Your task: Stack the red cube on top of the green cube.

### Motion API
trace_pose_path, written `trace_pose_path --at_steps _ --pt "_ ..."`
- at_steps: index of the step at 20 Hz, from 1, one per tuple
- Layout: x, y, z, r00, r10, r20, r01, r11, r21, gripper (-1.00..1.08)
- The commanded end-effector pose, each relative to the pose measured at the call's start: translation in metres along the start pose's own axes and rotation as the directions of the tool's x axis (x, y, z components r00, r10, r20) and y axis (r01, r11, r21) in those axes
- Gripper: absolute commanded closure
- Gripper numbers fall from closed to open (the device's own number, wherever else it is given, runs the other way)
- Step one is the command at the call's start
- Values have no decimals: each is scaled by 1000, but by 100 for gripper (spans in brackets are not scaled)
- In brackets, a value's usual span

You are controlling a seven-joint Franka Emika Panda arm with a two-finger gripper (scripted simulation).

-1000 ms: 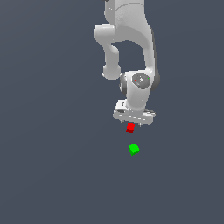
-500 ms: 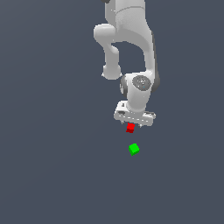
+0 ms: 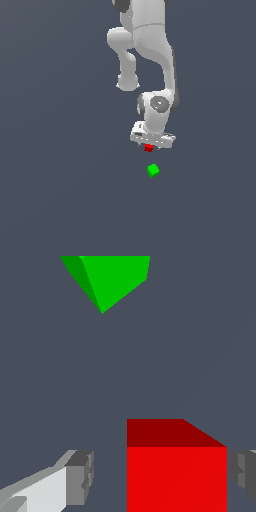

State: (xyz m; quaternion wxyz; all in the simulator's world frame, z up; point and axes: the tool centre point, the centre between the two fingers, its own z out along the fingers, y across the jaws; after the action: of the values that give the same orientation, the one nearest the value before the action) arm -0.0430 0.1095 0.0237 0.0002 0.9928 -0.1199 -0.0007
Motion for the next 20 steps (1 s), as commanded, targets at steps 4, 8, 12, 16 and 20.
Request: trace_pose_path --at_steps 4,8,12,16,20 --pt "1 0 4 1000 1 -1 -1 1000 1 108" --pt "1 0 4 1000 1 -1 -1 1000 1 108" --pt "1 0 4 1000 1 -1 -1 1000 1 108" --pt "1 -1 1 1000 -1 -1 1 1000 1 108" --pt "0 -1 -10 1000 -1 -1 1 1000 1 108"
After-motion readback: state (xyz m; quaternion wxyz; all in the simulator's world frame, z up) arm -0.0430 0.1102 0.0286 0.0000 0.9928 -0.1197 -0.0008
